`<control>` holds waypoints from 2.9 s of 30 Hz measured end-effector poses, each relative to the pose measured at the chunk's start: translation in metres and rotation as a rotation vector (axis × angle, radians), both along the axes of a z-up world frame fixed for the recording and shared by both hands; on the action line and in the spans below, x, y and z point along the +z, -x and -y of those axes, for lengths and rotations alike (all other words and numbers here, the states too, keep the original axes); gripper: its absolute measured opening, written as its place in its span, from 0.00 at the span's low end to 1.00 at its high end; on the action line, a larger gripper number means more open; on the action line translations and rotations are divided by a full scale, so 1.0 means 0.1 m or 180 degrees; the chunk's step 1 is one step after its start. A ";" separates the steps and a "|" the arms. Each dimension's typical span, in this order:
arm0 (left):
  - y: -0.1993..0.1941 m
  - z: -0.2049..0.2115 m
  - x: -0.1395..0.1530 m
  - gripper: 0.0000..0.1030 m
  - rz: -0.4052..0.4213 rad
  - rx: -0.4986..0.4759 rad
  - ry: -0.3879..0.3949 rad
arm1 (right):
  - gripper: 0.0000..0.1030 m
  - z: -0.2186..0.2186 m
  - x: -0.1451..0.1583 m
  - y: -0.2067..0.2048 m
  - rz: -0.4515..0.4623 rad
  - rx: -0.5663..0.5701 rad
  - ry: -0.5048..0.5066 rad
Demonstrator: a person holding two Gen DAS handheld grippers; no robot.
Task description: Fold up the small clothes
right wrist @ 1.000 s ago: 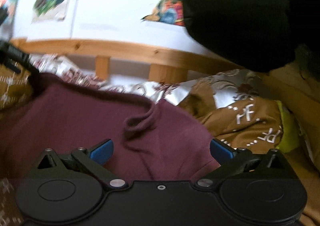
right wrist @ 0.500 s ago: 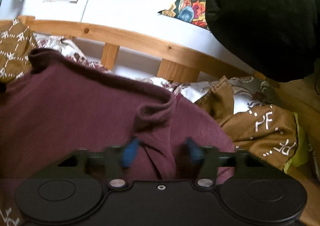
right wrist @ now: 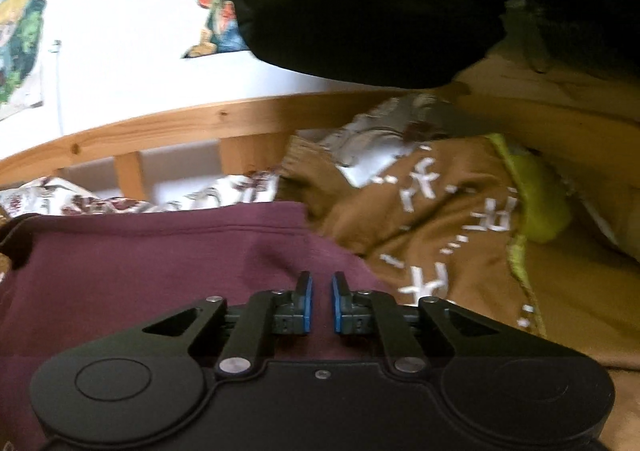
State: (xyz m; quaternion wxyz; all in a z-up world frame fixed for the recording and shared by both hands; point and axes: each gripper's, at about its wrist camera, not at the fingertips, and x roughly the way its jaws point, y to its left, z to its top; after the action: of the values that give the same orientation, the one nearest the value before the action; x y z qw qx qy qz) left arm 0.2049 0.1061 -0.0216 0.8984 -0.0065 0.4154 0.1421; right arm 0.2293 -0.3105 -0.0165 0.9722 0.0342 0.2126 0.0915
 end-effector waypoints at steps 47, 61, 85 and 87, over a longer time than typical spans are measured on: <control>0.19 -0.02 -0.04 0.99 -0.0067 -0.0062 0.0232 | 0.02 -0.20 -0.24 0.40 -0.0330 0.0353 0.0022; 0.12 -0.08 -0.07 0.99 -0.0020 -0.0018 0.0366 | 0.14 -0.21 -0.26 0.47 -0.0264 0.0329 0.0147; -0.28 0.10 0.18 0.99 0.0266 -0.0314 -0.0027 | 0.98 -0.64 -0.24 0.81 0.0293 0.0799 0.0714; -0.47 0.15 0.27 0.99 0.0357 -0.0351 -0.0191 | 0.99 -0.65 -0.25 0.81 0.0301 0.0802 0.0722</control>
State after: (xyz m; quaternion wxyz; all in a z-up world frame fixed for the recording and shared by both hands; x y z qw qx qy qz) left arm 0.2516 0.0914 0.0054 0.9265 0.0353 0.3597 0.1042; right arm 0.1486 -0.2460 -0.0413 0.9596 -0.1071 0.1782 0.1896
